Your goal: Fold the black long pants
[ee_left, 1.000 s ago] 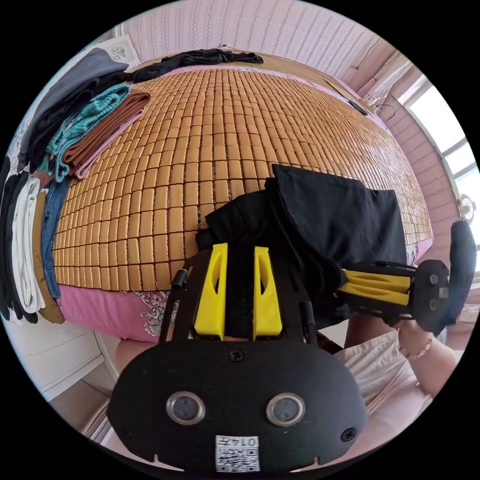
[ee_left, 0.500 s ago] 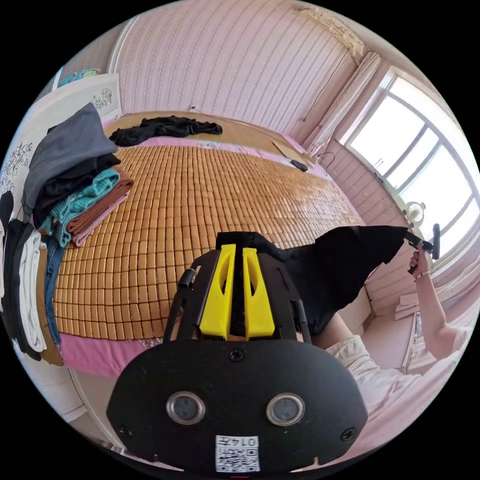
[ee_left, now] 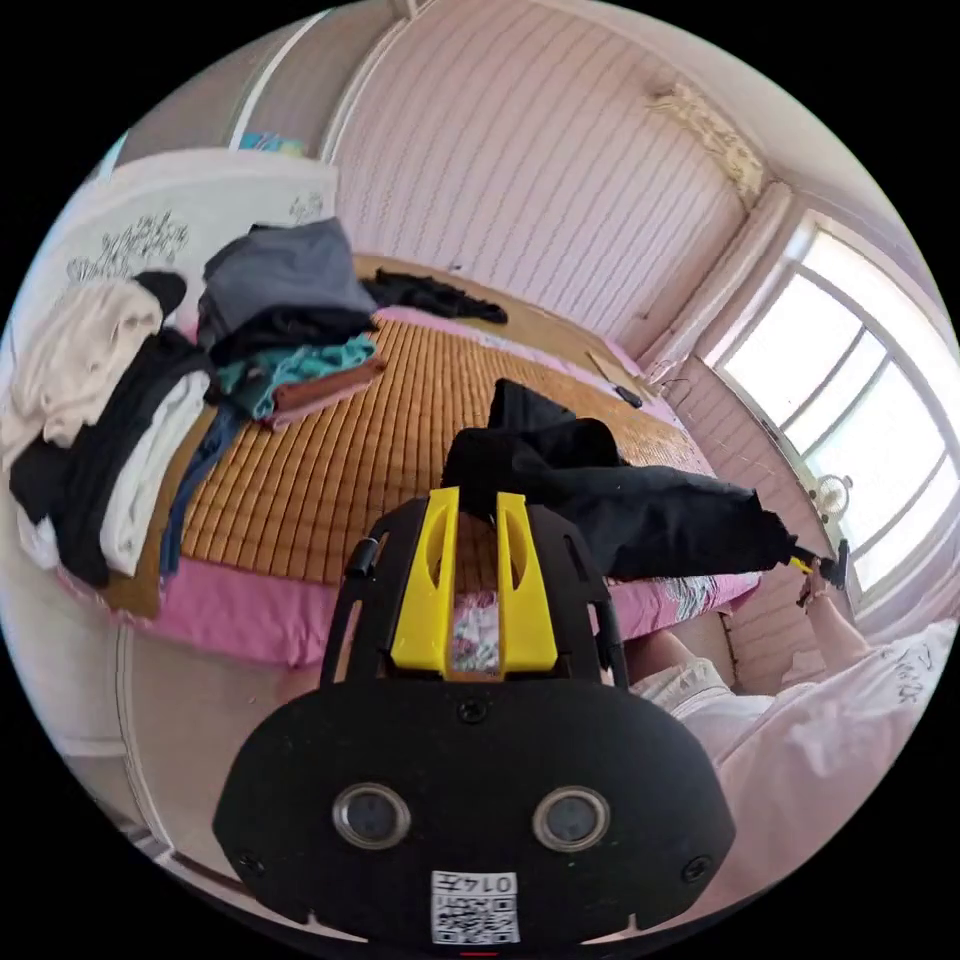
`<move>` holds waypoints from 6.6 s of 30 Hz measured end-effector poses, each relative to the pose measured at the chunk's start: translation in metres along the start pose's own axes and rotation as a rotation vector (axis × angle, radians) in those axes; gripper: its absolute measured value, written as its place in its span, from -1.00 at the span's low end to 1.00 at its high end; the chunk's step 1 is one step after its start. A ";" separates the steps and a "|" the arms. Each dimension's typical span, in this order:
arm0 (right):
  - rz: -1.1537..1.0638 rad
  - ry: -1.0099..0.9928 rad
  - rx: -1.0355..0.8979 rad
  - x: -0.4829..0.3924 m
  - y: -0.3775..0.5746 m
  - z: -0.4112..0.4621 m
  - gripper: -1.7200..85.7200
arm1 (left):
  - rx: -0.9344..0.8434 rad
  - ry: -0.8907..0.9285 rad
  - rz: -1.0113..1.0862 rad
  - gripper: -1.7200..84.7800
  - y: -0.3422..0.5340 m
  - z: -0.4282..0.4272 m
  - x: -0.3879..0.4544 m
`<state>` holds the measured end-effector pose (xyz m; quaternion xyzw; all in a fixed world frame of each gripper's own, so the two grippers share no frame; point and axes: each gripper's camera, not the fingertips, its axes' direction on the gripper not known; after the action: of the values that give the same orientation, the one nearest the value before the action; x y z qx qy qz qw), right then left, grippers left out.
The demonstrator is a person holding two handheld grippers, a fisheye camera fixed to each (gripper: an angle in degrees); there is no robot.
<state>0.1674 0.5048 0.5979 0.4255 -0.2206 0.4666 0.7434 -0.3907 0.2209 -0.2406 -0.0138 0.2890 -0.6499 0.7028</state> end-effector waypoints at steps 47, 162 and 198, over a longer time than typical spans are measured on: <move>-0.791 -0.808 -0.487 -0.373 0.143 0.034 -0.97 | -0.341 -0.346 0.240 -0.98 0.120 0.120 0.366; -1.136 -0.193 -0.467 -0.659 0.179 0.098 -0.97 | -0.418 -0.348 0.578 -0.98 0.109 0.222 0.189; -1.480 -0.035 -0.197 -0.827 0.189 -0.001 -0.74 | -0.396 -0.283 0.372 -0.65 0.066 0.210 0.049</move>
<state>-0.3858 0.1259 0.0789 0.4015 0.0708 -0.1846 0.8943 -0.2426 0.1110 -0.1107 -0.1877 0.3069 -0.4327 0.8267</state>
